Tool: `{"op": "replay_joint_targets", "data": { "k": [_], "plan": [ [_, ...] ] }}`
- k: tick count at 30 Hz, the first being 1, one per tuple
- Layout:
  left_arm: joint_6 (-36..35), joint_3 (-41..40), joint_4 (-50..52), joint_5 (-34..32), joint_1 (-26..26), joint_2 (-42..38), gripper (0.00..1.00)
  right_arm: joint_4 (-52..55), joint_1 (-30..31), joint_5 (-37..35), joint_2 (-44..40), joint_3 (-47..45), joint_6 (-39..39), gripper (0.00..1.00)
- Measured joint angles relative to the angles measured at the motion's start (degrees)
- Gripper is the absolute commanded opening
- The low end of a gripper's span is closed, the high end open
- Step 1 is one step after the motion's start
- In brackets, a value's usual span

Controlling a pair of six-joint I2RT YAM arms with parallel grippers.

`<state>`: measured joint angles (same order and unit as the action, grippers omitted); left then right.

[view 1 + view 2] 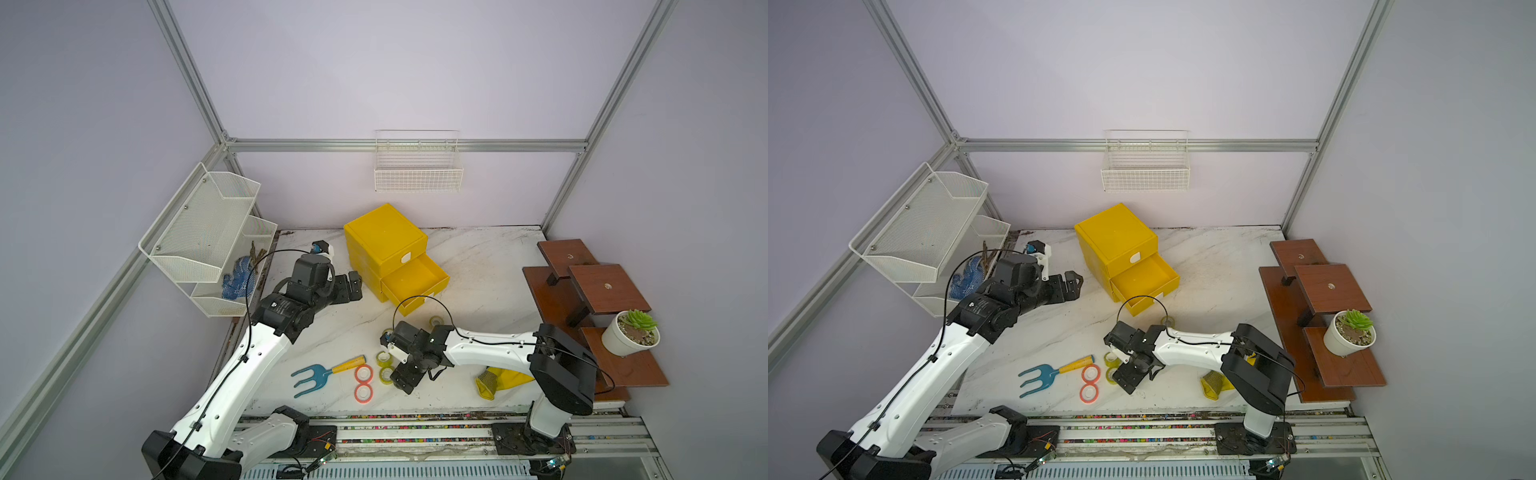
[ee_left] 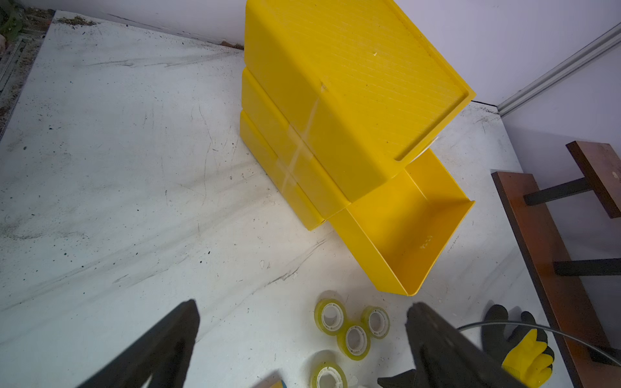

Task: Place the transparent tape into the drawer according to color
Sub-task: Pick up the tape from the drawer.

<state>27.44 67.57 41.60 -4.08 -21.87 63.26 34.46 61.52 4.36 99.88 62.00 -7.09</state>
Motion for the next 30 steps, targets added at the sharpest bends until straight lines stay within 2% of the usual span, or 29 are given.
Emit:
{"op": "replay_joint_targets", "data": {
  "k": [7, 8, 13, 17, 21, 25, 30],
  "plan": [
    [0.0, -0.63, -0.37, -0.02, 0.0, 0.0, 1.0, 0.02, 1.92, -3.63, 3.23, 1.22, 0.22, 0.68],
    [0.0, -0.85, -0.31, -0.02, 0.0, 0.0, 1.0, 0.0, 1.92, -3.8, 3.28, 1.22, 0.22, 0.59],
    [0.0, -0.96, -0.31, -0.02, 0.0, 0.11, 1.0, -0.57, 1.9, -4.17, 3.43, 1.2, 0.11, 0.43],
    [0.0, -0.96, -0.33, -0.02, 0.0, 0.11, 1.0, -1.11, 1.57, -3.72, 2.62, 0.39, -0.17, 0.39],
    [0.0, -2.08, -0.92, -0.02, 0.0, 0.07, 1.0, -1.29, -0.39, -0.46, -2.03, -1.18, -0.76, 0.38],
    [0.0, -4.35, -1.2, 0.02, 0.0, 0.07, 1.0, -1.75, -4.98, 2.19, -10.32, -0.63, -1.64, 0.38],
    [0.02, -5.73, -1.25, 0.46, 0.0, 0.04, 1.0, -4.22, -12.09, 1.88, -19.15, 4.42, -2.84, 0.39]
  ]
}}
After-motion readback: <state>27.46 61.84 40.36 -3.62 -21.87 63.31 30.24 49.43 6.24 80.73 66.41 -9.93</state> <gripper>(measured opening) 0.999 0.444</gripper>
